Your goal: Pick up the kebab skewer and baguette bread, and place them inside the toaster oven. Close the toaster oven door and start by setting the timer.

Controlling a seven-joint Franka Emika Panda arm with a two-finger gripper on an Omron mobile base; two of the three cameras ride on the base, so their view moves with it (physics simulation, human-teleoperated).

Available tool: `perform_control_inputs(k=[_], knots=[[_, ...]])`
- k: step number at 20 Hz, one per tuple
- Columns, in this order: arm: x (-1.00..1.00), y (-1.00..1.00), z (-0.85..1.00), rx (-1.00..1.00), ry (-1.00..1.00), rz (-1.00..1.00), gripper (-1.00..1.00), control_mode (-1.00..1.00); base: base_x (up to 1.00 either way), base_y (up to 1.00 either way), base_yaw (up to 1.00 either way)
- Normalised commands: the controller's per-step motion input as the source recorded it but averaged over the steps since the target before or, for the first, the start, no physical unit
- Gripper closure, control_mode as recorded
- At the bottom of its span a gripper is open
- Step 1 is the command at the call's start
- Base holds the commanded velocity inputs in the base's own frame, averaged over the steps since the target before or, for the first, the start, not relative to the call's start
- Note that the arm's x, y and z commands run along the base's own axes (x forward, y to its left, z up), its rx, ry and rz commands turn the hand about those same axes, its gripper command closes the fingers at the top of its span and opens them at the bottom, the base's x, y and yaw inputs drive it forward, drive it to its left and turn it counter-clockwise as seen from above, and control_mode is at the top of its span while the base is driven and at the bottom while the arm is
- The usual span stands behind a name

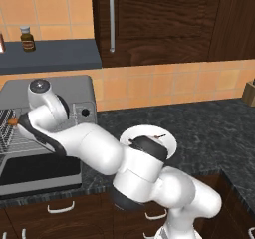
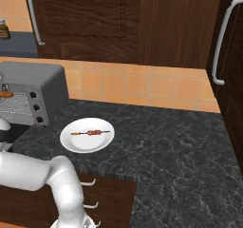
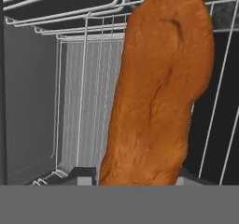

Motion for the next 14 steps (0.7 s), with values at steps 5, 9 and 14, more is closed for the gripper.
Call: perform_control_inputs(k=[5, 9, 14], knots=[[0.30, 0.11, -0.30, 0.00, 0.00, 0.00, 1.00, -1.00, 0.00, 0.00, 0.00], [0.10, 0.01, -0.42, 0.00, 0.00, 0.00, 1.00, -1.00, 0.00, 0.00, 0.00], [0.00, 0.00, -0.41, 0.00, 0.00, 0.00, 1.00, -1.00, 0.00, 0.00, 0.00]])
